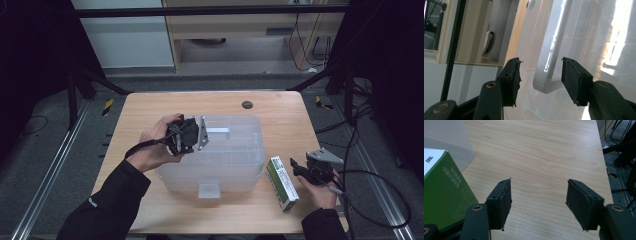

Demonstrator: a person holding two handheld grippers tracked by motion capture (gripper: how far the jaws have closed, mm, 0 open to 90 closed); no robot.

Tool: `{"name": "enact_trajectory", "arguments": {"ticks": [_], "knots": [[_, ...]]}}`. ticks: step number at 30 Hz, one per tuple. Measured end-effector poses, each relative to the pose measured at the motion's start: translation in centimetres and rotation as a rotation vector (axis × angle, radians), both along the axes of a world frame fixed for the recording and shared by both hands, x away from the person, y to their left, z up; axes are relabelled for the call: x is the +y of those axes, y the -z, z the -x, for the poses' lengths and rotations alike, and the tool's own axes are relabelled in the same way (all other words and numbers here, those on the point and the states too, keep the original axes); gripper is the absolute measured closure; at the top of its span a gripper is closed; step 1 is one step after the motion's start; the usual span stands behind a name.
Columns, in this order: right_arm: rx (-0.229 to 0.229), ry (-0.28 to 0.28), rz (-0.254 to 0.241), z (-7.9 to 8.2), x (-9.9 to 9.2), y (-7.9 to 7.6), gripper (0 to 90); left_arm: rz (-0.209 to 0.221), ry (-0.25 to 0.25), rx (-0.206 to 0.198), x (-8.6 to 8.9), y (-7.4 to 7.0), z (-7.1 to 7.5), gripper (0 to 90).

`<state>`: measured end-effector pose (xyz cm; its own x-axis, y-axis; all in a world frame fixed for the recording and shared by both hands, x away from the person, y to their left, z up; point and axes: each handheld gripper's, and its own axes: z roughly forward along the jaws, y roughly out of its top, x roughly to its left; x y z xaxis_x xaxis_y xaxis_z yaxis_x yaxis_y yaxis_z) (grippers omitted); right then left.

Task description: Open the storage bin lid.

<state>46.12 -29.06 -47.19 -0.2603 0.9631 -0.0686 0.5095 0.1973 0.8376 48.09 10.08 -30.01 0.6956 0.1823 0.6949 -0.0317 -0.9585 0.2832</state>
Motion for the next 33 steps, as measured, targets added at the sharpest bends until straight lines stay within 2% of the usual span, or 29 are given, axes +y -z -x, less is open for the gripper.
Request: {"name": "enact_trajectory", "arguments": {"ticks": [16,28,33], "knots": [[0.009,-0.008,0.003,-0.1,0.1,0.1,37.7,-0.031,0.026,0.012,-0.3,0.5,-0.7,58.7],[0.012,-0.01,-0.001,-0.1,0.1,0.1,38.6,-0.054,0.026,0.014,-0.7,0.2,-0.7,65.7],[0.013,-0.013,-0.003,-0.1,0.1,0.1,38.9,-0.08,0.024,0.008,-1.1,0.1,-0.6,67.8]]}}
